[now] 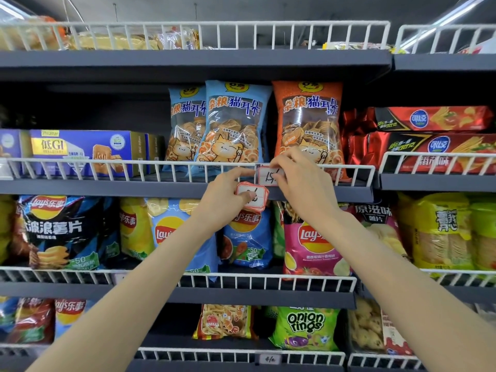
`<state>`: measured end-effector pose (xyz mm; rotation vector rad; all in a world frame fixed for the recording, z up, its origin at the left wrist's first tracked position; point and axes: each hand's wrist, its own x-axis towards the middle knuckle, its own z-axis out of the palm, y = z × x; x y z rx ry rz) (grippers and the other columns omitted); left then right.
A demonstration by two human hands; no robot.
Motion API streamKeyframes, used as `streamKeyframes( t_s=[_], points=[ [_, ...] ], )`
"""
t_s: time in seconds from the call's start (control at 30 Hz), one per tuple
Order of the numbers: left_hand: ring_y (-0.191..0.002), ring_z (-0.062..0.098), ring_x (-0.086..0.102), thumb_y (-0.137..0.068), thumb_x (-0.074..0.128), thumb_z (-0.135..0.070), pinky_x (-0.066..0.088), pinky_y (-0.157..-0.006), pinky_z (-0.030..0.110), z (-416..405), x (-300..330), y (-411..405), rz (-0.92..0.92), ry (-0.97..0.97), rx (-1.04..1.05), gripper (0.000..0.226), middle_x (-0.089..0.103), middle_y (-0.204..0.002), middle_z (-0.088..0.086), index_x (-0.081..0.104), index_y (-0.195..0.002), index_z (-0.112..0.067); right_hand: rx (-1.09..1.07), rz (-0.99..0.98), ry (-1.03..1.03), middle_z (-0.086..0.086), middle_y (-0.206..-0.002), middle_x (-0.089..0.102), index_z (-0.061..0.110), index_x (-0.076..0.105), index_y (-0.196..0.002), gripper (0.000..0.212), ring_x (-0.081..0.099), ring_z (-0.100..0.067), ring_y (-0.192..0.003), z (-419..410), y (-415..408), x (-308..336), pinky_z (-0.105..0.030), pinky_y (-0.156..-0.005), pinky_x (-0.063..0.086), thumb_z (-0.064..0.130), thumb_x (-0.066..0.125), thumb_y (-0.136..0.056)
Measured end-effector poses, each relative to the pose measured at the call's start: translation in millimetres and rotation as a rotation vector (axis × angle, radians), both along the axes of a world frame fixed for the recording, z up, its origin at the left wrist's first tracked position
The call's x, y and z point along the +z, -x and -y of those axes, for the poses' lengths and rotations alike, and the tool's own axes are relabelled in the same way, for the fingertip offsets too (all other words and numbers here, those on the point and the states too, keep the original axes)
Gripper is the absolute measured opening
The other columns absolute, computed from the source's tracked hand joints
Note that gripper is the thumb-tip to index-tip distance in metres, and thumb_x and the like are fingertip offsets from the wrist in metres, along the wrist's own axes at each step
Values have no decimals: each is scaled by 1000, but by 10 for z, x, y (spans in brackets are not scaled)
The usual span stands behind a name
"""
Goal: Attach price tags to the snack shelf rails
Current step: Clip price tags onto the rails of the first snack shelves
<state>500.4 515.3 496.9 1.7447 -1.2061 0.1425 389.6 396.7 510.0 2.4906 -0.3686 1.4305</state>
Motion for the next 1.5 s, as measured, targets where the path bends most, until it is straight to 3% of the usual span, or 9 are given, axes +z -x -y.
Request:
streamKeyframes(
  t_s=[0.27,0.43,0.6,0.83,0.93,1.07,1.23,1.37,1.5],
  points=[
    [-88,38,64,-87,61,-13,51,-85,53,0,10,118,-82,138,36,24,68,-90,24,55,-97,-35,14,-73,-18,1,-112,51,19,56,-118,26,48,-14,-103,2,61,72,-29,-63,47,26,47,-95],
    [-86,30,67,-89,59,-11,52,-86,51,-81,-47,240,-173,288,23,18,71,-84,7,55,-89,-29,436,-58,-402,8,-101,57,22,62,-115,24,50,-5,-90,-51,74,31,-24,-75,41,27,48,-96],
    [-81,18,66,-89,58,-11,55,-76,36,-215,-108,172,-76,283,93,16,69,-88,1,52,-92,-25,649,-94,-589,21,-77,59,16,71,-94,15,52,14,-69,-178,-7,46,-2,-66,38,9,58,-90],
    [-82,23,64,-91,55,-14,51,-78,48,-707,-84,-275,60,327,158,10,68,-86,7,53,-99,-19,775,-56,-682,15,-80,66,31,66,-79,24,57,9,-71,-663,-506,79,-5,-66,42,9,61,-88],
    [-80,26,64,-92,53,-12,50,-75,51,-1025,-80,-641,106,338,179,9,67,-85,10,52,-97,-20,798,-27,-687,17,-74,63,24,66,-79,22,57,14,-65,-1003,-872,87,-3,-60,41,5,60,-88],
    [-90,24,65,-93,50,-10,51,-80,46,-1451,-77,-1200,134,331,176,13,68,-97,7,53,-105,-14,797,24,-710,21,-56,63,20,63,-77,21,55,10,-53,-1476,-1406,43,-6,-53,39,4,58,-89],
    [-89,21,64,-91,52,-13,50,-82,45,-1931,-80,-1767,147,323,180,16,68,-95,5,54,-107,-15,803,90,-753,15,-71,63,25,60,-75,25,57,10,-58,-2022,-1972,-20,-7,-57,39,3,58,-89],
    [-92,18,64,-92,53,-13,52,-83,43,-2225,-40,-2034,120,299,185,12,68,-97,2,54,-103,-16,825,116,-852,10,-68,61,23,62,-76,22,51,9,-45,-2322,-2233,4,-5,-43,34,5,59,-88],
    [-86,9,63,-92,52,-12,53,-76,23,-2410,-21,-2156,140,305,183,17,68,-97,-1,56,-108,-16,812,137,-893,5,-70,64,17,62,-77,14,51,10,-45,-2488,-2400,23,-4,-43,36,7,63,-86]
  ],
)
